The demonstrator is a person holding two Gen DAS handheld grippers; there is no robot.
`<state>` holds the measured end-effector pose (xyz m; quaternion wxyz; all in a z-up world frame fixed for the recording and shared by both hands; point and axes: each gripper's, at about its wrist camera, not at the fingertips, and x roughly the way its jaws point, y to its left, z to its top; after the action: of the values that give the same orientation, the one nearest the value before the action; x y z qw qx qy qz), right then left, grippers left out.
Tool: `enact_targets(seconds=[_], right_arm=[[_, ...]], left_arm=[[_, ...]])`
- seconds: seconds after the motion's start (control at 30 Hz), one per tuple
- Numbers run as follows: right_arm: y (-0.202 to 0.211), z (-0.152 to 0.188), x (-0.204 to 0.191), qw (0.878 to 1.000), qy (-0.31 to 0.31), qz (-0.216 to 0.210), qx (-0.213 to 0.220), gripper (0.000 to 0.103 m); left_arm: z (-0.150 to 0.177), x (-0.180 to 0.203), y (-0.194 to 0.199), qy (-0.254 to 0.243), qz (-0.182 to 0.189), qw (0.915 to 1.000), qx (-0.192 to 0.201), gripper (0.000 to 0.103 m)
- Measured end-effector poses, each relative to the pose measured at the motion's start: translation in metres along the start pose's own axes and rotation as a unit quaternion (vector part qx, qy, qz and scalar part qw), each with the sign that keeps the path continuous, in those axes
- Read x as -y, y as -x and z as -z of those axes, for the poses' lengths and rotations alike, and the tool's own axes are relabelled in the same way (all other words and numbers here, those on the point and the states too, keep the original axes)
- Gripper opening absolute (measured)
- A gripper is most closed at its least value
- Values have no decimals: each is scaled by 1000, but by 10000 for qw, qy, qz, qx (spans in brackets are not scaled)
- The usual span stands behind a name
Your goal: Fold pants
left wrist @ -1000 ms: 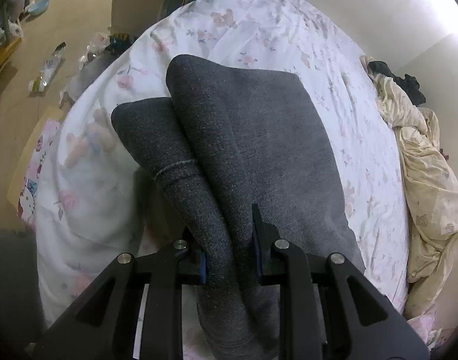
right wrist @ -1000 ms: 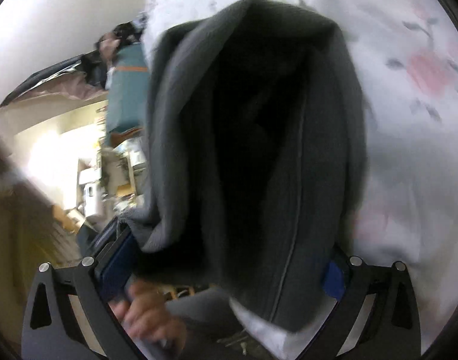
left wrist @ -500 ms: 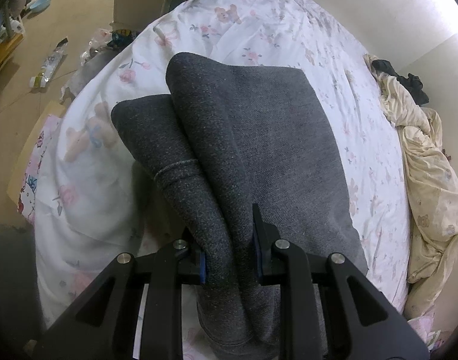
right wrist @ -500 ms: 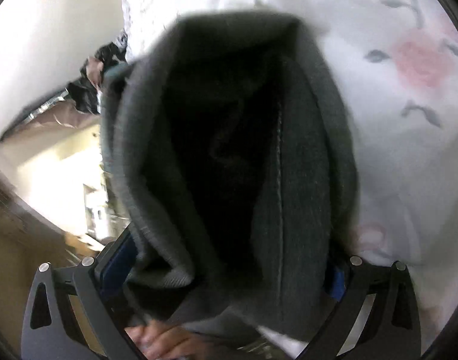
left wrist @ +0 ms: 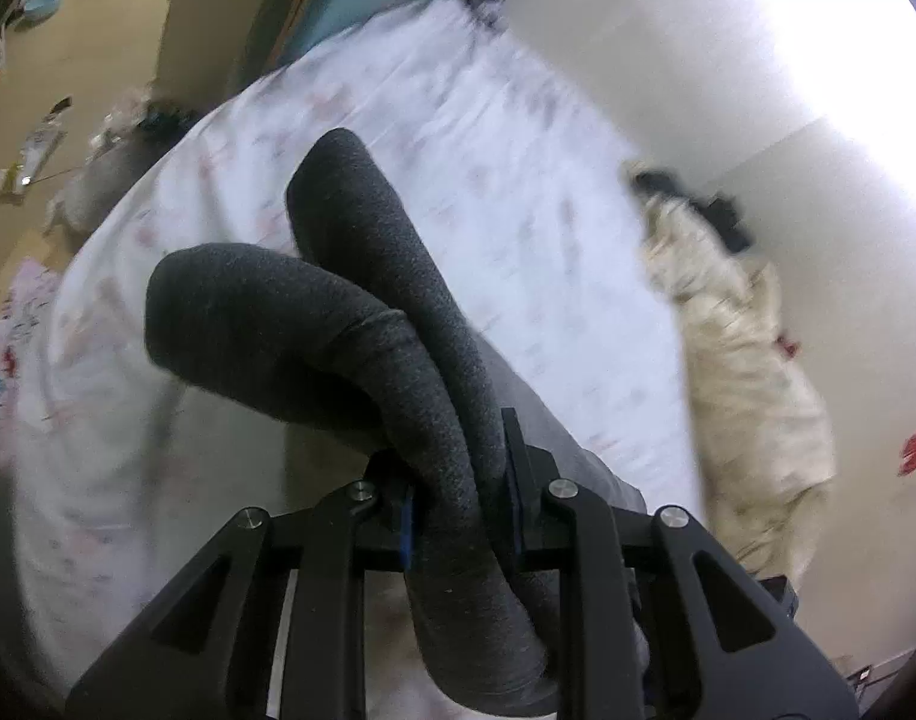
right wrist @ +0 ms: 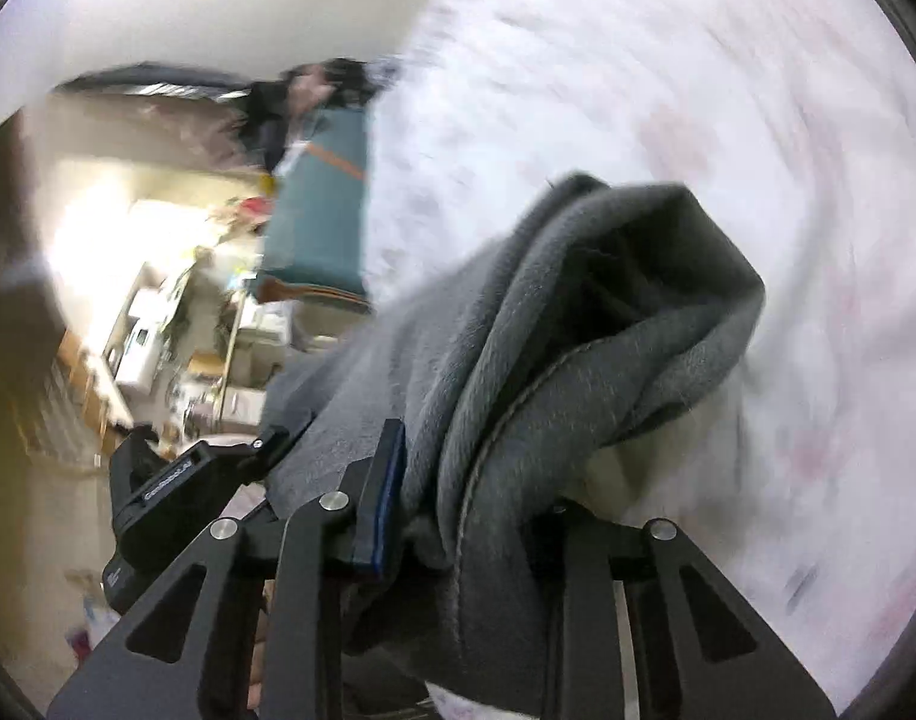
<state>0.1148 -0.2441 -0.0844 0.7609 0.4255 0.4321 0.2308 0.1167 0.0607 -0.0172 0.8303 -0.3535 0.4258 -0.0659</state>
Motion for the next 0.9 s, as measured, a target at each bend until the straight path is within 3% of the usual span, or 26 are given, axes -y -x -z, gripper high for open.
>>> enact_targets(seconds=[0.13,0.2,0.27,0.33,0.4,0.43,0.5,0.63,0.7,0.73,0.77,0.9], right_arm=[[25,-45,-44,9935,1122,-167,19,27],[27,-58,-52,9894,1442,-115,-103,27],[23,-68,-40,9835,1734,64,-519,27],[15,-65,-9,9800,1698,368,-975,30],[-3,-49,38,9709,1439,1096,-1569,36],[-18,-33,71,9537,1198,1717,-2158,36],[-39,-14,100,9245,675,2277,-2982,43],[-25,-11,80,9274,996,2302,-2774,55],[-7,-11,74,9366,924,2287,-2488,64],[1,-12,69,9403,899,2311,-2331,67],[15,-13,64,9456,912,2358,-2047,71],[64,-15,56,9616,788,2376,-1125,77]], left_arm=[[13,21,22,130,564,9954,769,18],[34,22,23,345,573,9928,991,19],[61,16,15,498,414,9925,1038,20],[96,2,-9,325,12,9963,797,21],[125,-19,-47,-46,-559,9984,74,23],[143,-43,-76,15,-844,9943,-657,24],[150,-71,-86,434,-744,9920,-923,36],[130,-55,-84,112,-920,9875,-1277,41],[122,-48,-75,-89,-1042,9836,-1472,56],[119,-43,-69,-306,-1348,9760,-1685,77],[119,-41,-64,-452,-1474,9707,-1842,86],[105,-37,-27,-1171,-1534,9608,-1990,87]])
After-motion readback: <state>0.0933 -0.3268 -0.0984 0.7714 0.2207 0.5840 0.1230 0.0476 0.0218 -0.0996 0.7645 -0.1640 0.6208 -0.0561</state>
